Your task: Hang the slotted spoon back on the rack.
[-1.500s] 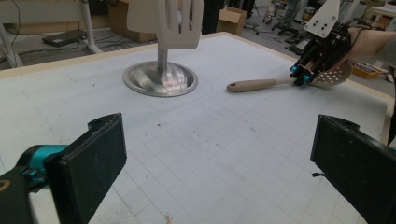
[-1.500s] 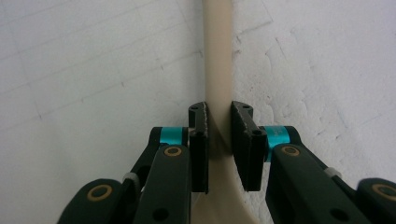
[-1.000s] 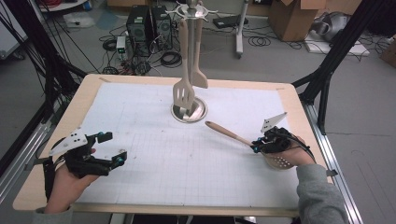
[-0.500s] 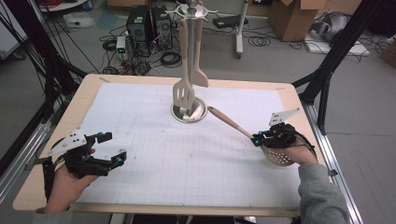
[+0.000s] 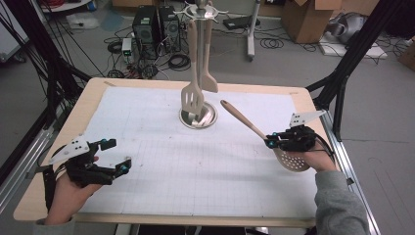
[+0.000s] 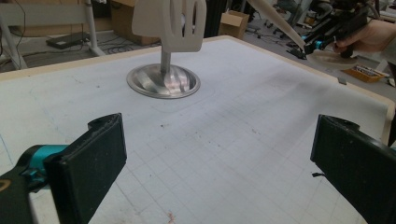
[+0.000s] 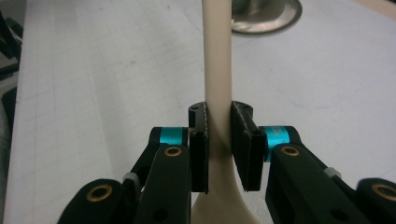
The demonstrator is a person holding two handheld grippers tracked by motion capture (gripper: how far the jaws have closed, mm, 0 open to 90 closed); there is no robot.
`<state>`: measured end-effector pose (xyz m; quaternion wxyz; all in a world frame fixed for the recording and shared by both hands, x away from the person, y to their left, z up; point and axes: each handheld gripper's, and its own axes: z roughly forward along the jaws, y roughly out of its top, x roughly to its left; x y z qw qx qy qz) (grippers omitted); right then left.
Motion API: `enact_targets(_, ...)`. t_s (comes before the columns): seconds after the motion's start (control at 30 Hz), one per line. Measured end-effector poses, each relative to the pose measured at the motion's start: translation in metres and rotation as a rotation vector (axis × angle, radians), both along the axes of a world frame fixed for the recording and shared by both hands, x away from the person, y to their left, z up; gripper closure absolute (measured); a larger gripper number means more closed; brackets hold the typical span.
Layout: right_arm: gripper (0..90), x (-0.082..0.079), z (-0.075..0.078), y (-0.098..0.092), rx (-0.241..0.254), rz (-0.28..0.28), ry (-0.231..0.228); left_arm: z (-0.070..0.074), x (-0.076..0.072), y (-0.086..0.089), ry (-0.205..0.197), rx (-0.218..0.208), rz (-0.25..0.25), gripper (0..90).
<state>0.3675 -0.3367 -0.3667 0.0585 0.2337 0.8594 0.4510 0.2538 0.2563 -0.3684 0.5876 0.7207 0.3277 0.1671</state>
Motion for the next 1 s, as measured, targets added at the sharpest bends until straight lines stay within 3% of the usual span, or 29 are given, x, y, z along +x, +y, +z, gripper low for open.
enact_targets(0.63, 78.0, 0.002, 0.035, 0.009, 0.129, -0.004, -0.091, 0.001, -0.001, 0.002, -0.004, -0.008, 0.0, 3.9)
enact_targets(1.0, 78.0, 0.005, 0.053, 0.015, 0.188, -0.038, -0.145, 0.002, -0.003, 0.003, -0.005, -0.012, 0.002, 3.9)
